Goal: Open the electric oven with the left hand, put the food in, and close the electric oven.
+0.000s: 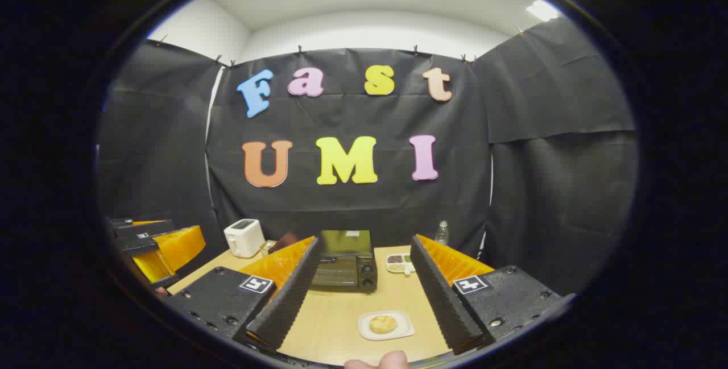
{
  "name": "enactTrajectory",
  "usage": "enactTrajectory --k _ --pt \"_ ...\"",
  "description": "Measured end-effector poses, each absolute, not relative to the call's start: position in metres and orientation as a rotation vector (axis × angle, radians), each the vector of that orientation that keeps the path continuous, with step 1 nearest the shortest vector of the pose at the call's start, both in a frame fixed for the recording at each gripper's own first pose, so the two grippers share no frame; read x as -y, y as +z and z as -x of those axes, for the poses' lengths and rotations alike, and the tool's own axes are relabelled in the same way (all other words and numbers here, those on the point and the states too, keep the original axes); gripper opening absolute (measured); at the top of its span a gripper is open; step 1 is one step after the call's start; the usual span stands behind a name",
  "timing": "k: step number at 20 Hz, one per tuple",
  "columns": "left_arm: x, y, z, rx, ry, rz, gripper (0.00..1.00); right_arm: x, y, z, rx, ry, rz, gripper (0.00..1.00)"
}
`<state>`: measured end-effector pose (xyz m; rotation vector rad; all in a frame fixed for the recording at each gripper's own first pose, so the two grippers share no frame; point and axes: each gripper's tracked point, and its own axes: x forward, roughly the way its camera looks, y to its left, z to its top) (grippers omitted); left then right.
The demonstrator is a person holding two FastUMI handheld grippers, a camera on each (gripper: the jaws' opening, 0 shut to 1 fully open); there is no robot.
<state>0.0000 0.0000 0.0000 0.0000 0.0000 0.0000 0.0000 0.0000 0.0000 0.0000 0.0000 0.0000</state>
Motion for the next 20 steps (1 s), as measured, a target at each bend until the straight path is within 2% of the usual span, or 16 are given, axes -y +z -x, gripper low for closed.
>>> enactTrajectory --k 2,3,4,6,7,8,20 --pt "0.0 -0.0015 -0.0031 0.0 0.003 -0.003 0.93 -0.0012 -0.0023 0.0002 -0.007 0.0 0.002 1.0" --pt "-0.0016 -0.0029 -0.0027 -0.001 0.006 -0.006 1.0 -0.0017 -0.0029 0.0002 -0.01 0.001 0.003 1.0" --pt "-0.0025 -0.0028 -0.0027 -0.003 0.008 -0.009 0.93 -0.0024 -0.0027 -0.0002 -0.011 0.002 0.003 1.0" --pt "-0.0034 -0.0032 -0.0041 -0.002 0.01 -0.011 0.93 -0.0034 -0.0017 -0.0006 -0.01 0.0 0.004 1.0" --pt "-0.0039 -0.0034 -0.0033 -0.001 0.012 -0.012 1.0 -0.0048 -0.0032 -0.0011 -0.012 0.004 0.005 1.0" --pt "-0.0044 -0.005 -0.003 -0.003 0.014 -0.015 0.93 -0.0058 -0.0034 -0.0009 -0.013 0.008 0.005 1.0" --pt "-0.0033 -0.0095 -0.0054 -0.016 0.019 -0.008 0.93 -0.0032 -0.0071 -0.0034 -0.026 0.012 0.002 1.0"
